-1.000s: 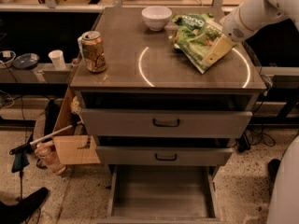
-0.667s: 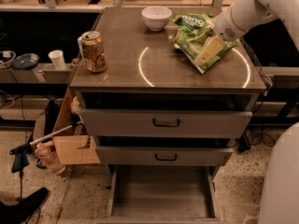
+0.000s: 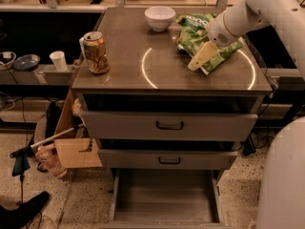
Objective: Place green jalapeno chip bag into bottom drawer
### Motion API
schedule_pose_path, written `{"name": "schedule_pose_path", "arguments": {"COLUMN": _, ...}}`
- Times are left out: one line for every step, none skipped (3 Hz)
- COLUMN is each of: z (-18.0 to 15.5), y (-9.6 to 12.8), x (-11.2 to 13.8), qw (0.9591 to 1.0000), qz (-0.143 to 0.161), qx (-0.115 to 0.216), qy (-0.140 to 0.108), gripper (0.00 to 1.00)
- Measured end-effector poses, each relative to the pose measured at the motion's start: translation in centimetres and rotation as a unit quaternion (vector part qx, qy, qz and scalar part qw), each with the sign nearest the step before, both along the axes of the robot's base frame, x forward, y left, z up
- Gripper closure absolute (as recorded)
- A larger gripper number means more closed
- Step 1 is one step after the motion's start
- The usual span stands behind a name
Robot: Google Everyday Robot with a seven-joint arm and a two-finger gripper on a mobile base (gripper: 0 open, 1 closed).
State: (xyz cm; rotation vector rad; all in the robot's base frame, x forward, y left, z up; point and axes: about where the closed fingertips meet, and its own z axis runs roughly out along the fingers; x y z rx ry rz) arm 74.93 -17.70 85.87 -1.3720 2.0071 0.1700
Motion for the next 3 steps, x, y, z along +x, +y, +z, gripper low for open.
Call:
{"name": "schedule_pose_path", "arguments": {"z": -0.04, "y": 0.02, "x": 0.00, "qw": 1.0000, "qz": 0.000, "qx": 0.000, "qy": 0.000, "gripper": 0.00}}
{"name": "schedule_pose_path", "arguments": {"z": -0.05, "y": 0.02, "x": 0.00, "qw": 1.0000, "qz": 0.000, "qx": 0.000, "qy": 0.000, "gripper": 0.23}}
{"name": "schedule_pose_path", "arguments": {"z": -0.05, "y": 0.03, "x": 0.00, "qw": 1.0000, "qz": 0.000, "qx": 0.000, "qy": 0.000, "gripper": 0.46}}
